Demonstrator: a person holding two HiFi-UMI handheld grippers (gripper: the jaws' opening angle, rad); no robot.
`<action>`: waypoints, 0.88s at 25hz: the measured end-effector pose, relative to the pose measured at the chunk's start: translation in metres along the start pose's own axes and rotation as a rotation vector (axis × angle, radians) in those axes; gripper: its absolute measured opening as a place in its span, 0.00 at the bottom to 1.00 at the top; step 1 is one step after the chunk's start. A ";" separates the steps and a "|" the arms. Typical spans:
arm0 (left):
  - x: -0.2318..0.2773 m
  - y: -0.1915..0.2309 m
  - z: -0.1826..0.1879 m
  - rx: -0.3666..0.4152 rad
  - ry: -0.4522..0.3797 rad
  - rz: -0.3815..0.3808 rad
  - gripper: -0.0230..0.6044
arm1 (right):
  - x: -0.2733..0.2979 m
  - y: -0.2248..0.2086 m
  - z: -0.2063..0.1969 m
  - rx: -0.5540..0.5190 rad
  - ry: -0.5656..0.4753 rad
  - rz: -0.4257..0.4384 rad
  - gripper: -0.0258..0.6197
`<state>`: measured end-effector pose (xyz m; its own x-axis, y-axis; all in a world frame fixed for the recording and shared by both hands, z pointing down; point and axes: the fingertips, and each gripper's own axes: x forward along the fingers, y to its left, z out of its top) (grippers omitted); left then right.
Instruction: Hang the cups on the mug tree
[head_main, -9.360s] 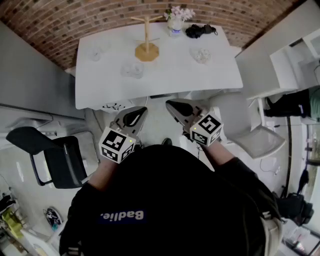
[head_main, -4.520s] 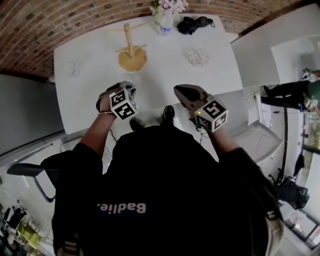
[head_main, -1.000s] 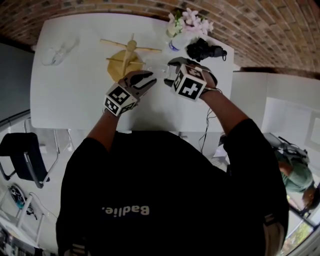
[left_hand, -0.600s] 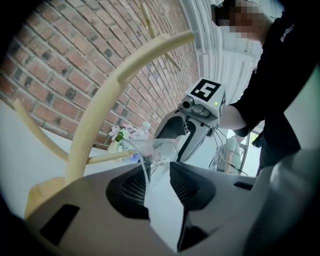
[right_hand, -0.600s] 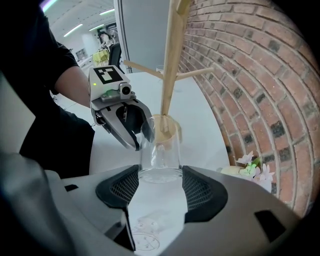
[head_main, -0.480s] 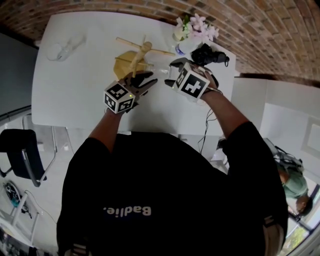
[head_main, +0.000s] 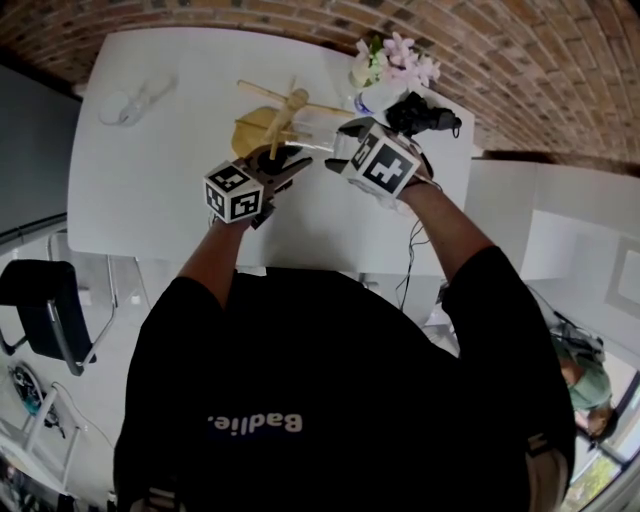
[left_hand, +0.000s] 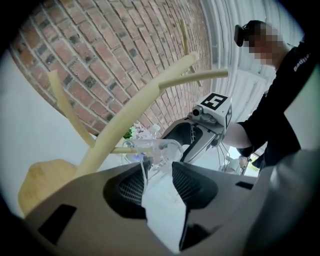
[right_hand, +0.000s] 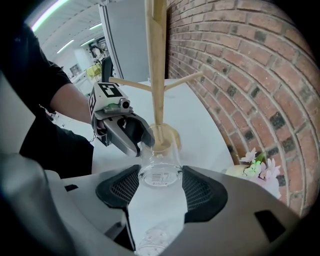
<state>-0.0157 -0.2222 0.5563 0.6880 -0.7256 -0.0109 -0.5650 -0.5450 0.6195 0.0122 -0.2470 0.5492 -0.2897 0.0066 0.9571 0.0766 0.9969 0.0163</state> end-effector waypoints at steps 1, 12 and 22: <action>0.000 0.001 0.000 -0.010 -0.004 0.001 0.28 | 0.000 -0.001 0.000 0.009 -0.005 0.001 0.49; -0.009 0.016 -0.002 -0.117 -0.076 0.021 0.31 | 0.005 -0.003 0.011 0.085 -0.075 0.014 0.49; -0.014 0.025 -0.002 -0.128 -0.108 0.069 0.31 | 0.015 -0.008 0.012 0.078 -0.116 0.033 0.49</action>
<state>-0.0380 -0.2250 0.5732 0.5931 -0.8038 -0.0450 -0.5414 -0.4396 0.7167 -0.0044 -0.2542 0.5595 -0.3968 0.0436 0.9169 0.0146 0.9990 -0.0412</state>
